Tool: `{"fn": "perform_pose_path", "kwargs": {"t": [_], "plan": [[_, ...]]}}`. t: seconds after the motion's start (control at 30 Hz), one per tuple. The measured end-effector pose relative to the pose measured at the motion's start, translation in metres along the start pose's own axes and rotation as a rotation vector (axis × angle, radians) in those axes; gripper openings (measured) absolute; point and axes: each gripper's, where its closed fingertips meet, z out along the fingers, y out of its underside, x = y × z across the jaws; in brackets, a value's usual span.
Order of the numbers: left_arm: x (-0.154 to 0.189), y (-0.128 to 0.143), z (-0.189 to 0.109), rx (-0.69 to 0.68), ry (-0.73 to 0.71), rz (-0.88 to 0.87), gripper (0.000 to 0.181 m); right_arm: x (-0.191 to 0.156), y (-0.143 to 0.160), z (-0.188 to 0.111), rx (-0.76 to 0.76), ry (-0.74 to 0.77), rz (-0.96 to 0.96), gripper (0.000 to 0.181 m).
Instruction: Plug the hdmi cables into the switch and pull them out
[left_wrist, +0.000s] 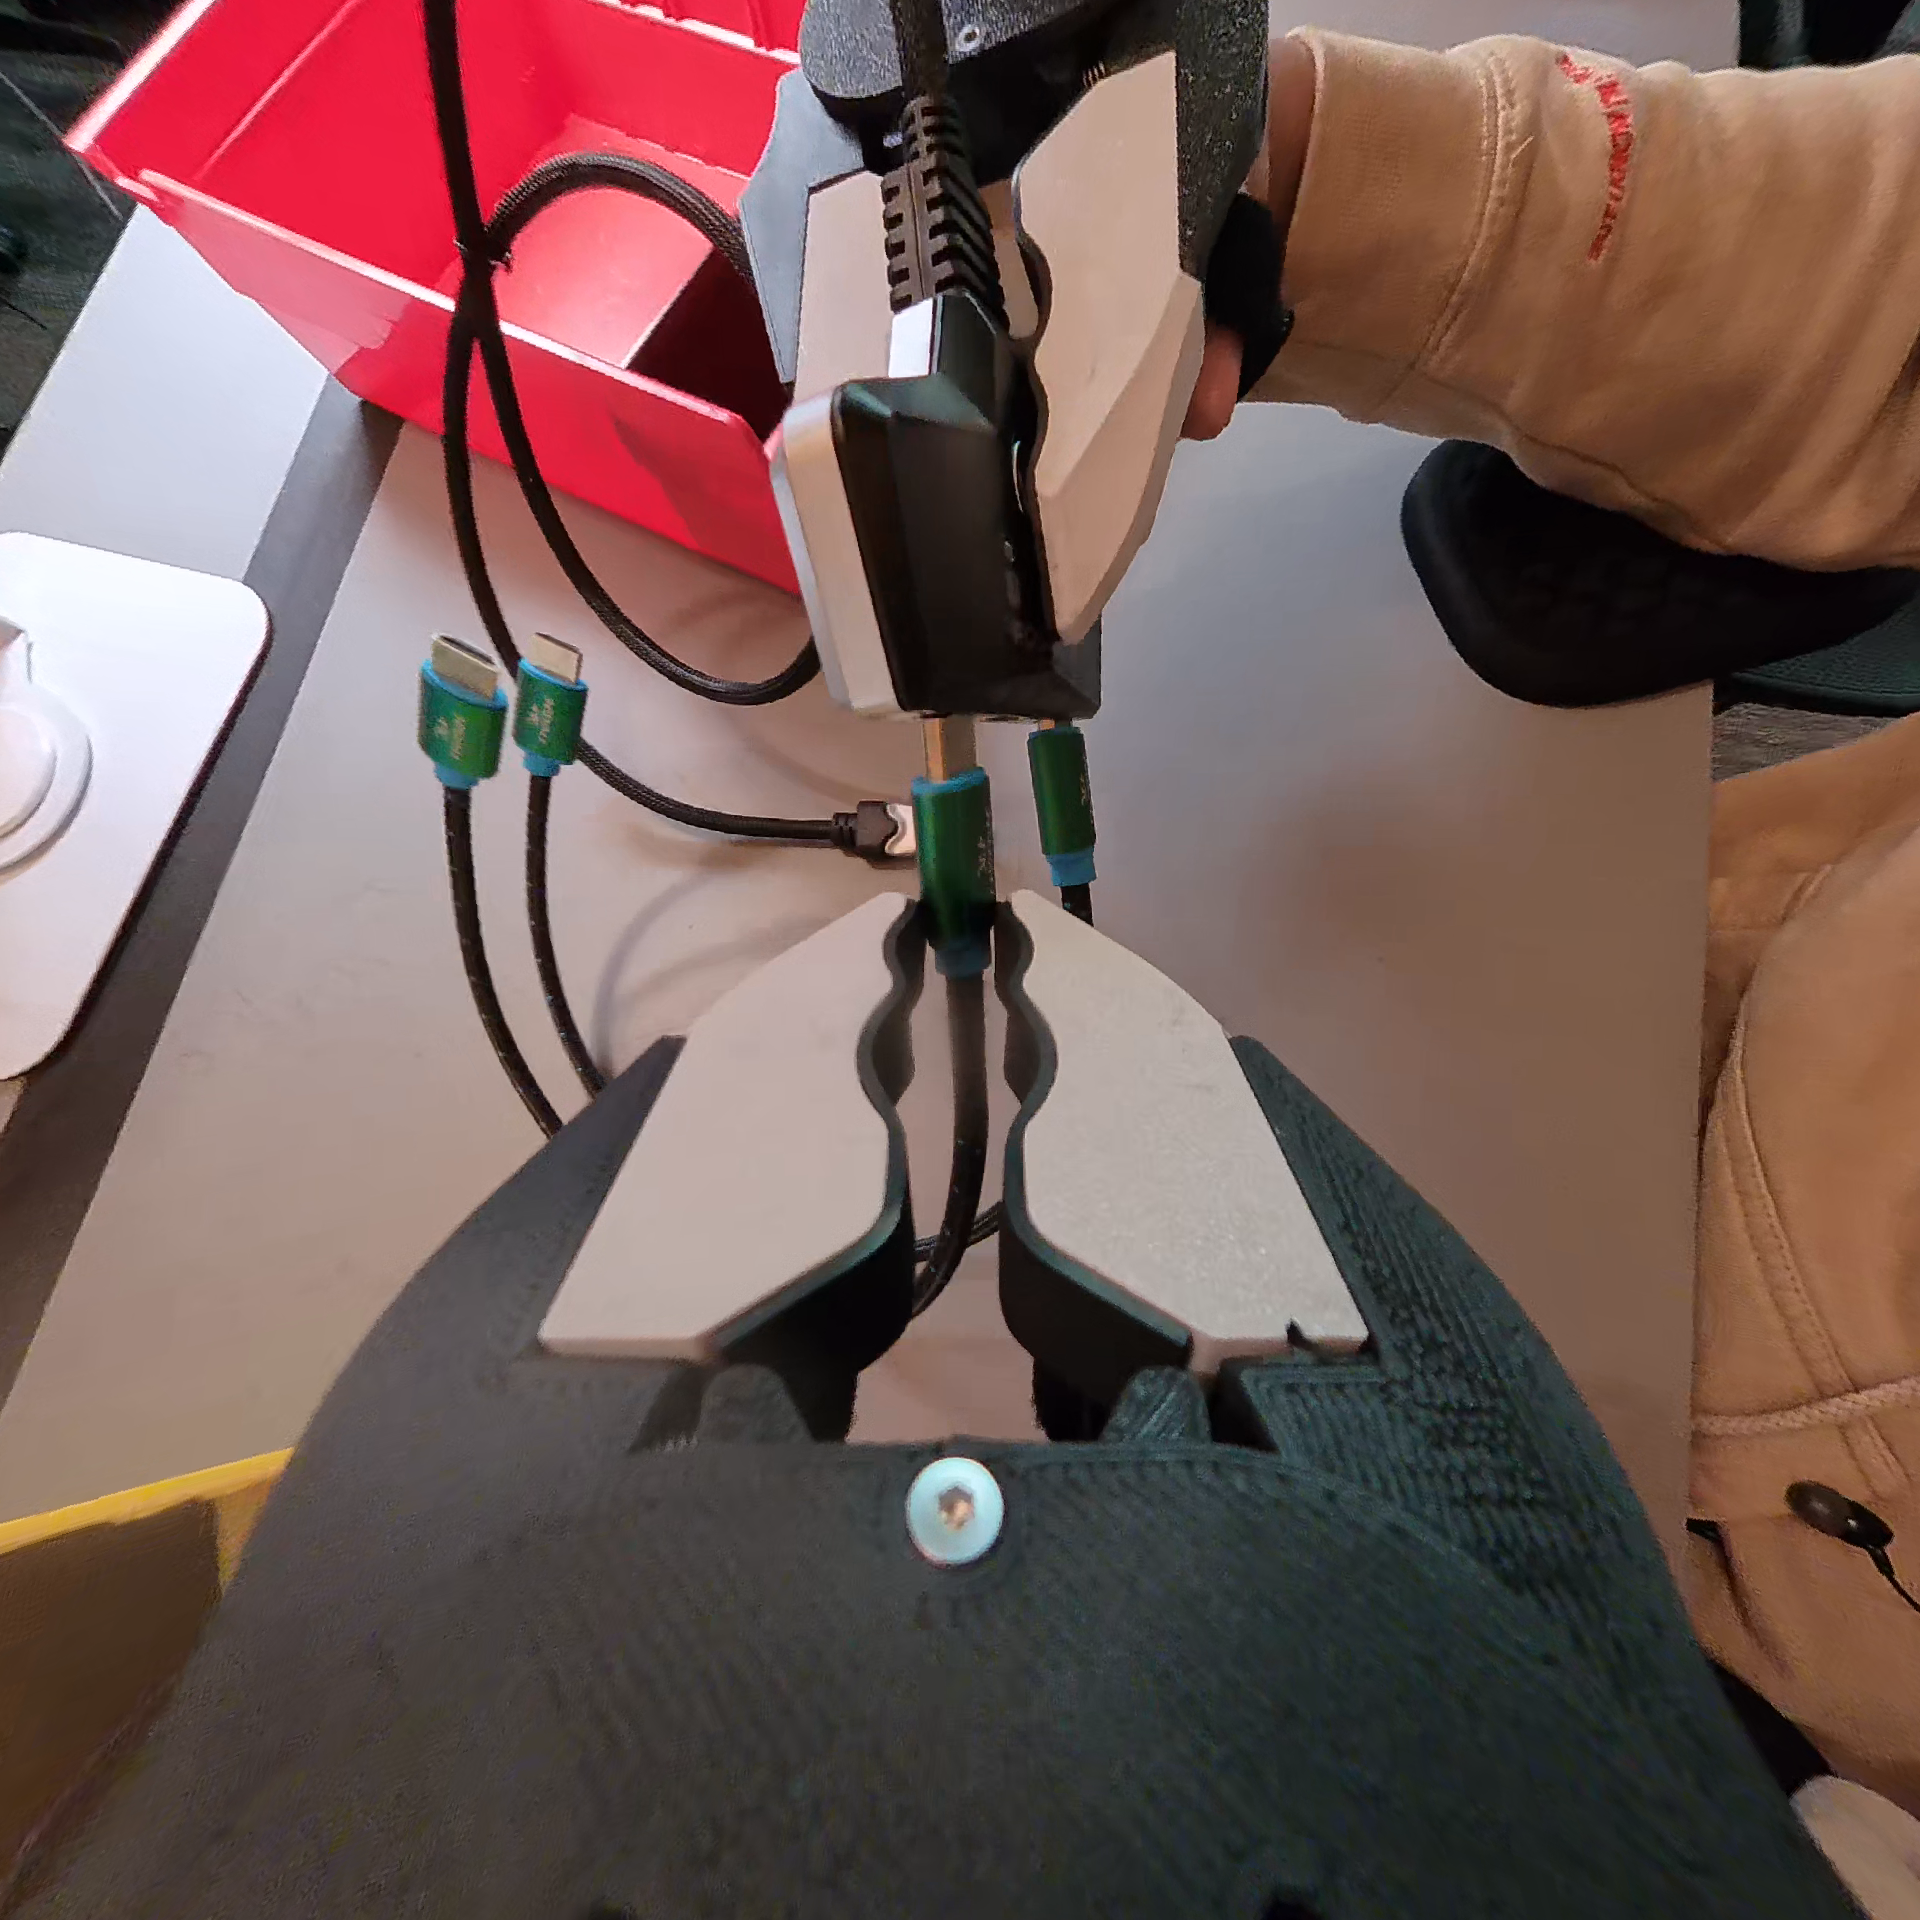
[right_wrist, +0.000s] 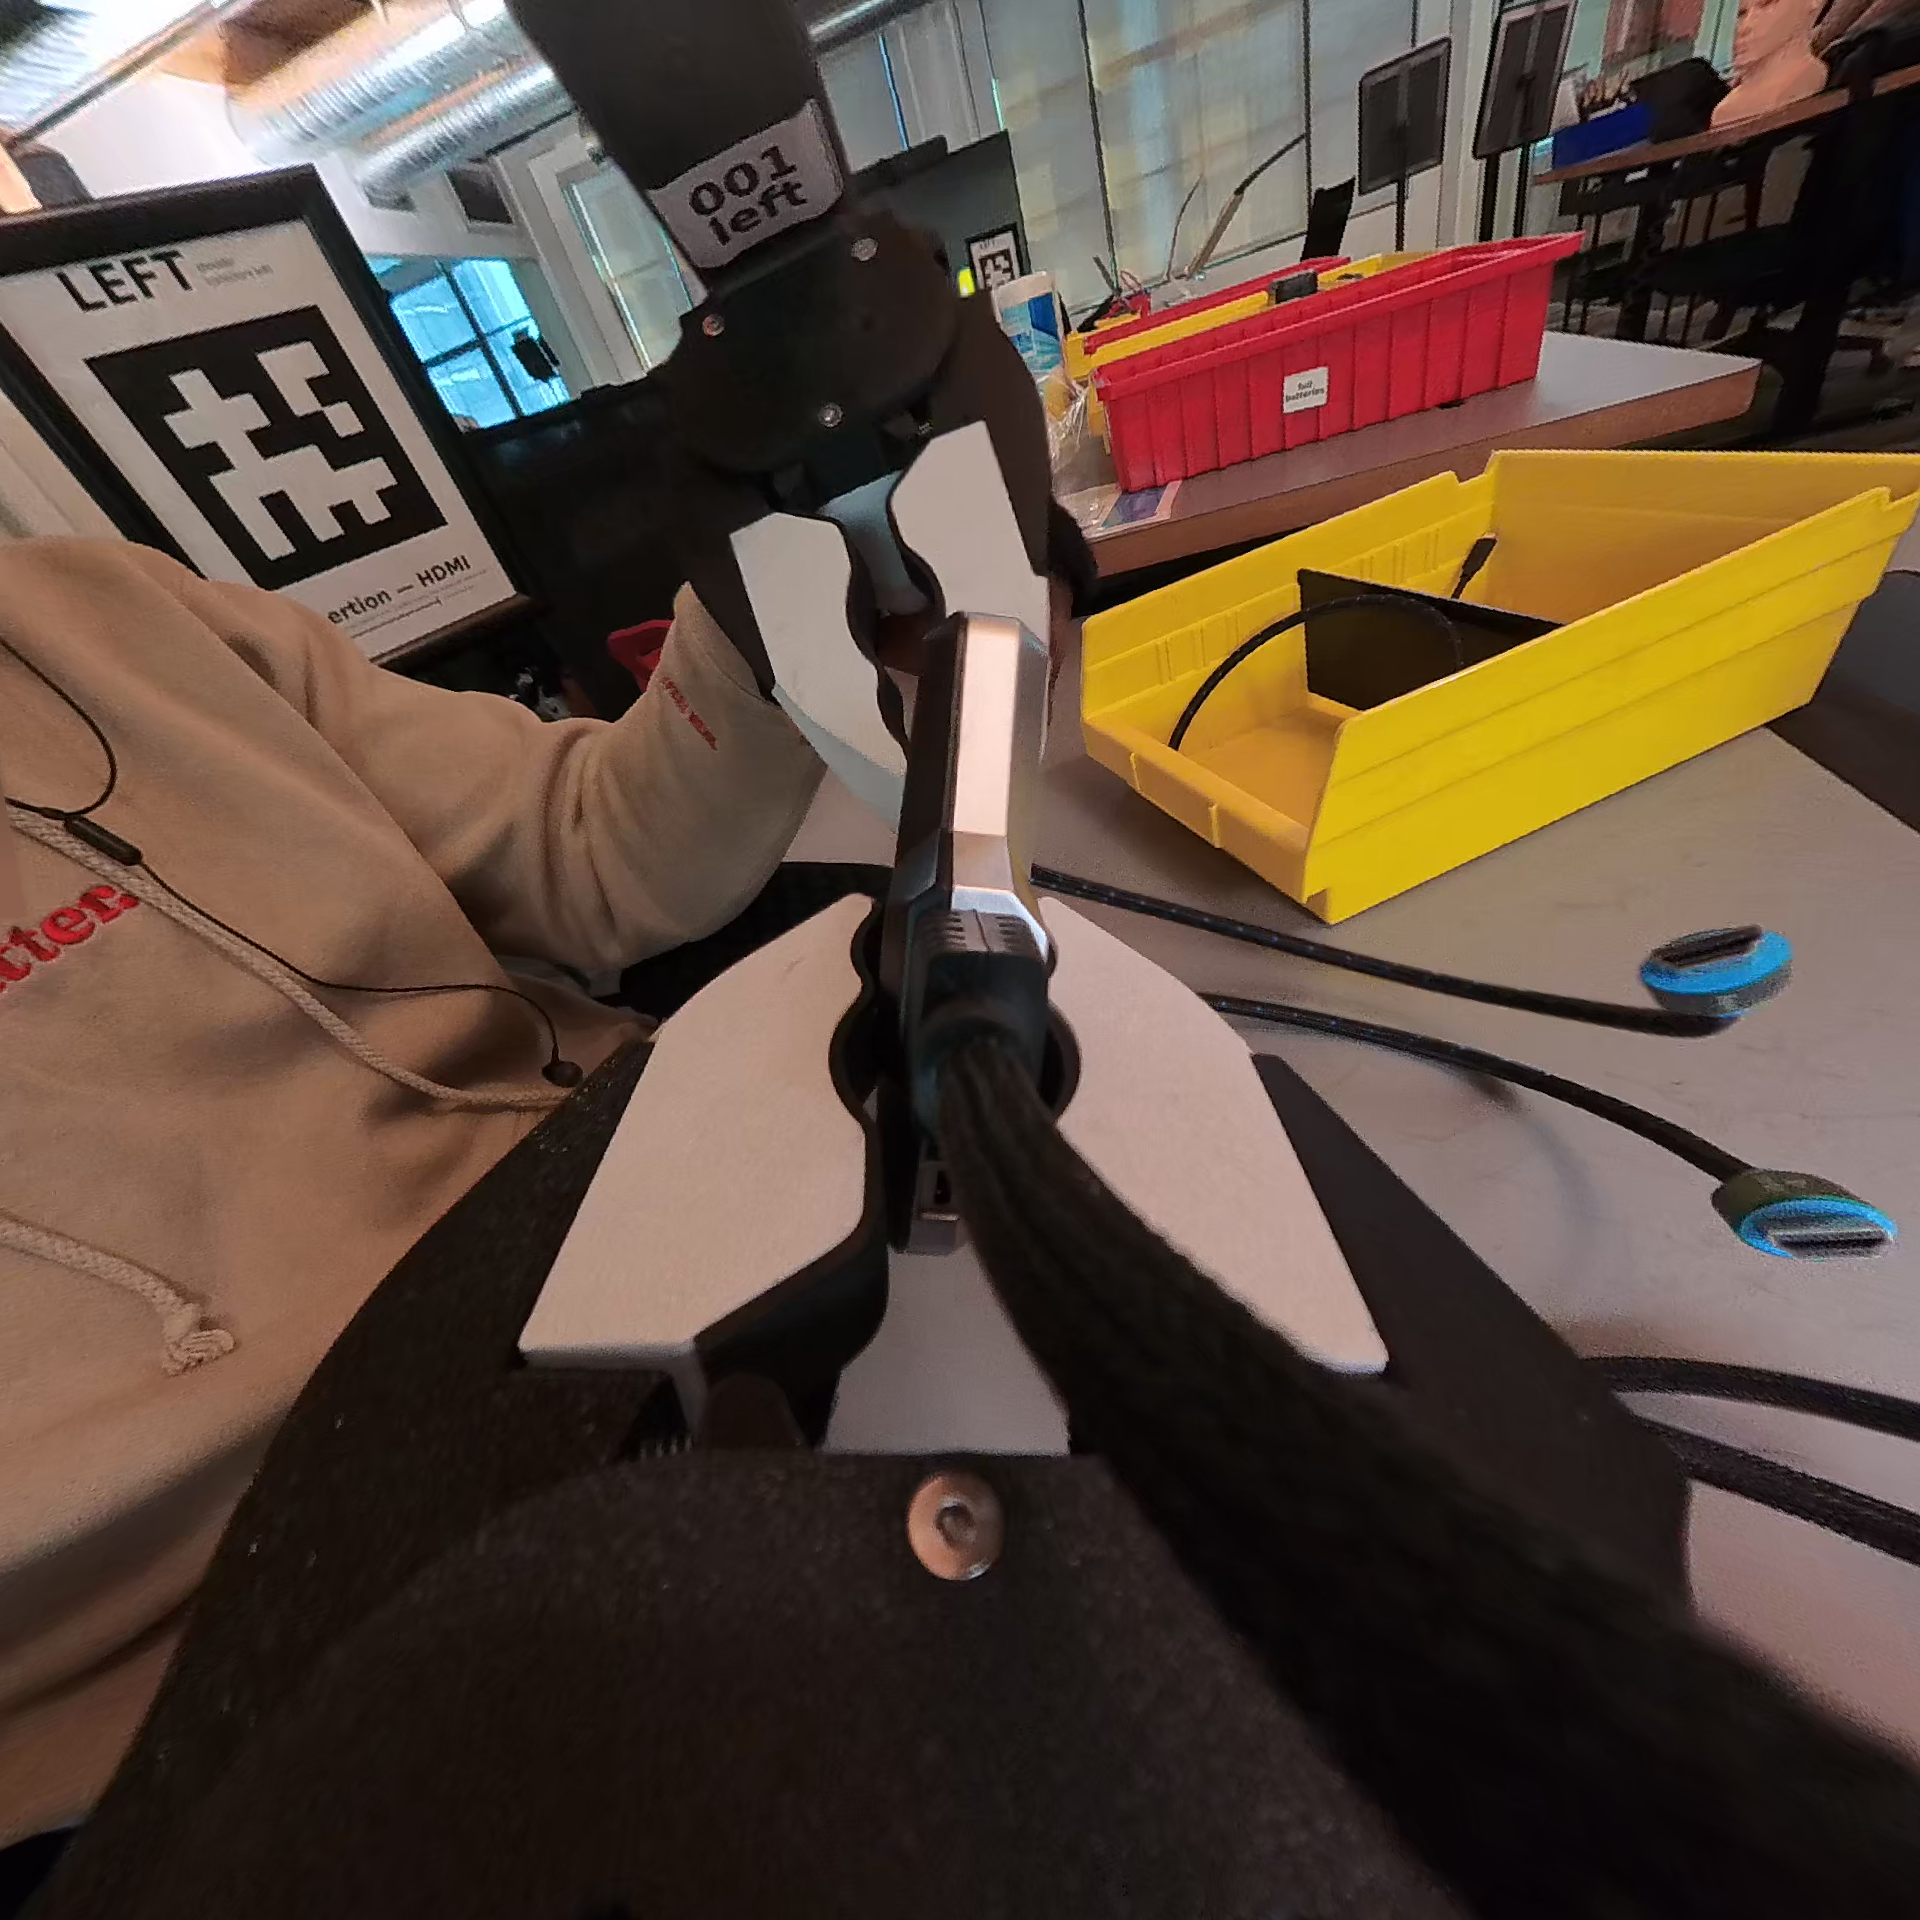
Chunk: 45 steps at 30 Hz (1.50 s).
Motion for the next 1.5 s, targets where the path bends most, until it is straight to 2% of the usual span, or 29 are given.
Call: {"fn": "perform_pose_path", "kwargs": {"t": [0.23, 0.73, 0.87, 1.1, 1.3, 1.37, 1.5], "plan": [[0.004, 0.003, 0.008, 0.024, 0.115, -0.063, 0.013, 0.001, 0.008, -0.003, -0.043, -0.005, 0.009, 0.024], [0.003, 0.015, 0.028, -0.102, 0.082, -0.081, 0.012, 0.006, 0.025, -0.008, -0.215, 0.090, -0.086, 0.024], [0.000, 0.020, 0.029, -0.132, 0.063, -0.081, 0.012, 0.013, 0.045, -0.008, -0.365, 0.156, -0.120, 0.024], [0.008, 0.018, 0.023, -0.094, 0.132, -0.050, 0.012, 0.006, 0.046, -0.005, -0.351, 0.104, -0.082, 0.024], [0.004, 0.010, 0.020, 0.027, 0.216, -0.113, 0.012, 0.006, 0.037, -0.006, -0.296, 0.095, -0.058, 0.024], [0.001, 0.011, 0.021, 0.022, 0.199, -0.120, 0.012, 0.010, 0.030, -0.003, -0.242, 0.119, -0.083, 0.027], [0.001, 0.012, 0.022, 0.000, 0.170, -0.108, 0.012, 0.012, 0.004, -0.003, -0.075, 0.105, -0.015, 0.030]]}}
